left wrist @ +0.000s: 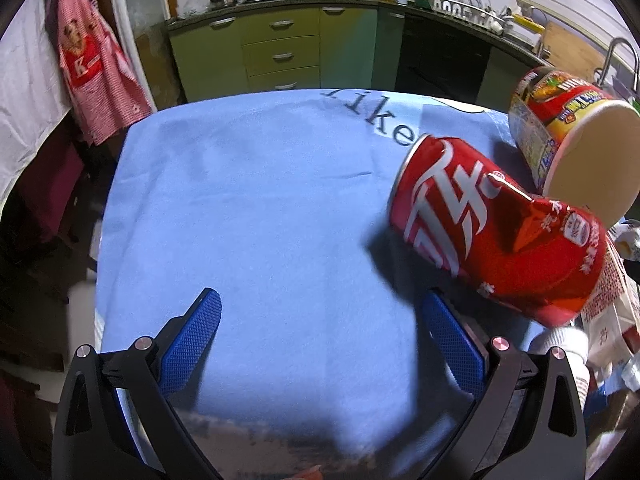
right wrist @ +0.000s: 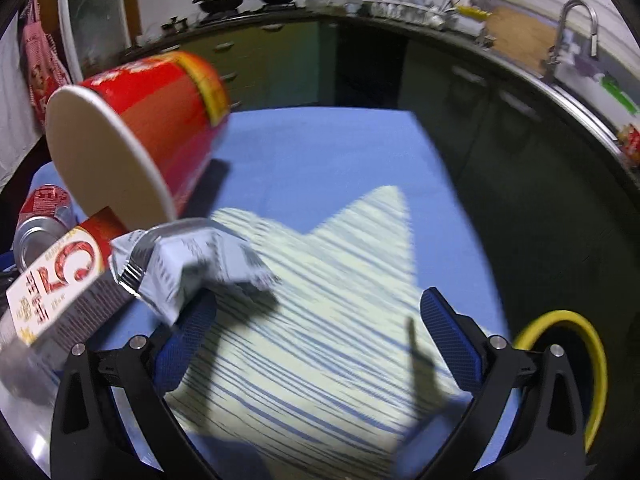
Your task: Collect trash
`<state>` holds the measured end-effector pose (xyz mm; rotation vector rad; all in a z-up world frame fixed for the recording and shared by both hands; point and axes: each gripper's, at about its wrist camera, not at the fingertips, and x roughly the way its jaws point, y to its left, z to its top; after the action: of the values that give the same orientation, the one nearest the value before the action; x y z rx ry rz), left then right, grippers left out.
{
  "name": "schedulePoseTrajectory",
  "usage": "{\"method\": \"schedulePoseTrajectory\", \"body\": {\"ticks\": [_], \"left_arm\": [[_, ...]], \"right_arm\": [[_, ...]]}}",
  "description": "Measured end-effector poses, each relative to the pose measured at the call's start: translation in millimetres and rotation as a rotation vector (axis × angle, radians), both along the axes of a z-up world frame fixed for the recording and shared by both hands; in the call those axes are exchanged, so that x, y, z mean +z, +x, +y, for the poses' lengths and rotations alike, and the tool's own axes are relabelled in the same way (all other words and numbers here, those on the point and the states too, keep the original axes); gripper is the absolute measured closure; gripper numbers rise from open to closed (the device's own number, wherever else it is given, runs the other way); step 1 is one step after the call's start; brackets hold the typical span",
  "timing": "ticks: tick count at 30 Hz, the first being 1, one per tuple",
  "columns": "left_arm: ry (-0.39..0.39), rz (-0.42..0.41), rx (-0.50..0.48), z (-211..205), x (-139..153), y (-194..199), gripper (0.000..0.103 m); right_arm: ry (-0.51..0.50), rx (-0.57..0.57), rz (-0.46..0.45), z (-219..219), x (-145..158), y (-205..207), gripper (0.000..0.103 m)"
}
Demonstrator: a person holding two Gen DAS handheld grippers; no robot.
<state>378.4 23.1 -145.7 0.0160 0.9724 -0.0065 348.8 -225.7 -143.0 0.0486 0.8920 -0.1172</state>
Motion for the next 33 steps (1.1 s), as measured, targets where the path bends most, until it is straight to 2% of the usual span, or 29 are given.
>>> {"method": "schedulePoseTrajectory", "body": {"ticks": [5, 11, 17, 19, 22, 25, 27, 33], "left_arm": [[-0.03, -0.022, 0.038, 16.1, 9.7, -22.4, 0.004], [-0.032, -0.092, 0.048, 26.7, 41.5, -52.5, 0.004], [-0.049, -0.16, 0.076, 32.0, 90.5, -108.8, 0.004], [-0.071, -0.198, 0.039, 24.2, 109.0, -141.7, 0.004], [-0.062, -0.248, -0.004, 8.6, 129.6, -188.7, 0.004], [-0.041, -0.283, -0.038, -8.7, 143.5, -230.7, 0.004], [-0.044, -0.296, -0.043, -16.4, 152.2, -256.8, 0.004], [-0.035, -0.339, -0.02, -27.2, 168.7, -307.0, 0.004]], "right_arm": [[0.064, 0.042, 0.043, -11.2, -5.8, -19.0, 0.006], [0.094, 0.042, -0.014, -12.4, 8.5, -52.9, 0.006], [0.123, 0.037, -0.134, -14.3, 46.6, -122.3, 0.006], [0.1, 0.044, -0.161, -6.1, 61.9, -146.8, 0.006], [0.045, 0.054, -0.227, 7.6, 87.8, -194.2, 0.006], [0.003, 0.065, -0.303, 21.1, 106.5, -234.4, 0.006], [0.01, 0.07, -0.351, 26.8, 116.4, -257.9, 0.006], [0.007, 0.062, -0.424, 33.6, 131.2, -293.7, 0.006]]}}
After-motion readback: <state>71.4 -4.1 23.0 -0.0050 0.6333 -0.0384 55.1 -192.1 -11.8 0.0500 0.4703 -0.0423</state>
